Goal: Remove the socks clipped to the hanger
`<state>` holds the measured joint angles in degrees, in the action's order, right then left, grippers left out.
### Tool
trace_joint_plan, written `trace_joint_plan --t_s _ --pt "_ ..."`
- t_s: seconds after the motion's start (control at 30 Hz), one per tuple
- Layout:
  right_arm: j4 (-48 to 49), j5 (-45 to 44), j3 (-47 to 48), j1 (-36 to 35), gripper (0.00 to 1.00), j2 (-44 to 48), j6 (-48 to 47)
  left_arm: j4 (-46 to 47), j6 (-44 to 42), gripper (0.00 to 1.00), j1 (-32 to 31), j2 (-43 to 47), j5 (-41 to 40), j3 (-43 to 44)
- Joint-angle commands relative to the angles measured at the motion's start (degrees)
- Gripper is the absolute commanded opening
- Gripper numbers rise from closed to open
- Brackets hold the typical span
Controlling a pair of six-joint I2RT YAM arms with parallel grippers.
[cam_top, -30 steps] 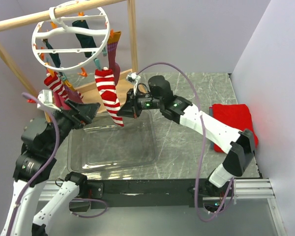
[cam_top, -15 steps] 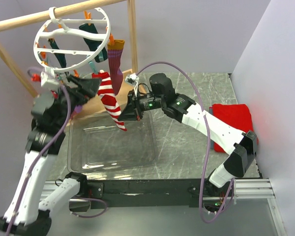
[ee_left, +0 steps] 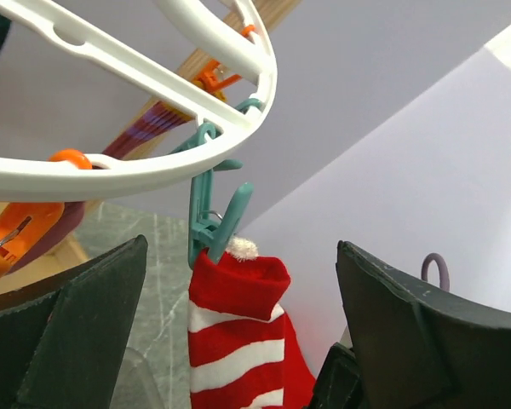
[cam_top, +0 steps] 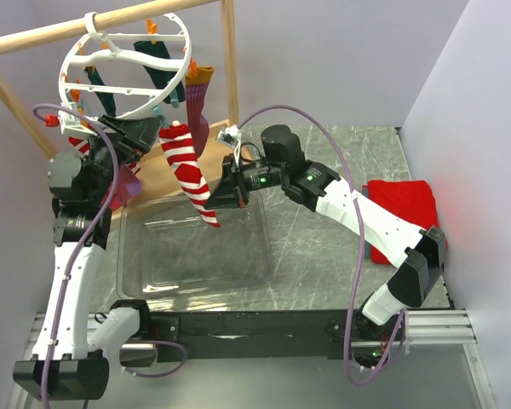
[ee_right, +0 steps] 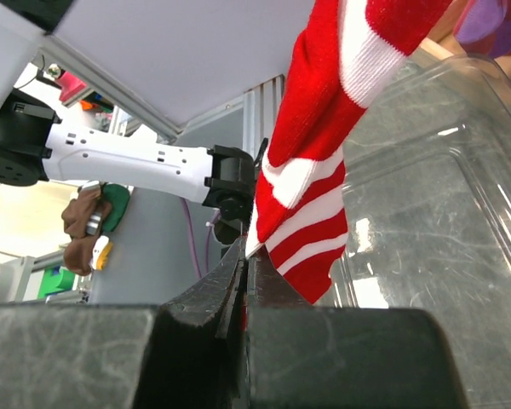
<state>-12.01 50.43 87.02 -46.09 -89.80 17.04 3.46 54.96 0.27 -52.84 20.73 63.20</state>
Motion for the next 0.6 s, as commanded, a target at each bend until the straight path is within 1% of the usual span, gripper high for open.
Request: trace_joint_plan --t_s 0.0,0.13,0.23,0.27,0.43,0.57 --pt "2.52 2.47 1.22 0.21 0.00 2.26 0.72 9.81 3.57 0.96 1.13 -0.42 6.34 -1.59" --pt "2.78 2.65 0.96 0.21 0.00 2.52 0.98 7.96 3.66 0.95 1.31 -1.21 5.55 -0.54" --pt "3.13 2.65 0.52 0.21 0.00 3.05 1.07 8.57 5.07 0.94 1.31 -1.91 5.55 -0.36" --pt "3.39 2.65 0.25 0.21 0.00 3.14 1.15 9.10 5.24 0.91 1.31 -2.00 5.63 -0.36" --pt "4.19 2.65 -0.01 0.21 0.00 3.40 1.68 12.35 7.26 0.84 1.31 -2.62 4.67 -1.59" --pt "2.52 2.91 1.22 0.21 0.00 2.97 0.89 14.20 8.85 0.78 1.22 -3.23 5.11 -2.12"
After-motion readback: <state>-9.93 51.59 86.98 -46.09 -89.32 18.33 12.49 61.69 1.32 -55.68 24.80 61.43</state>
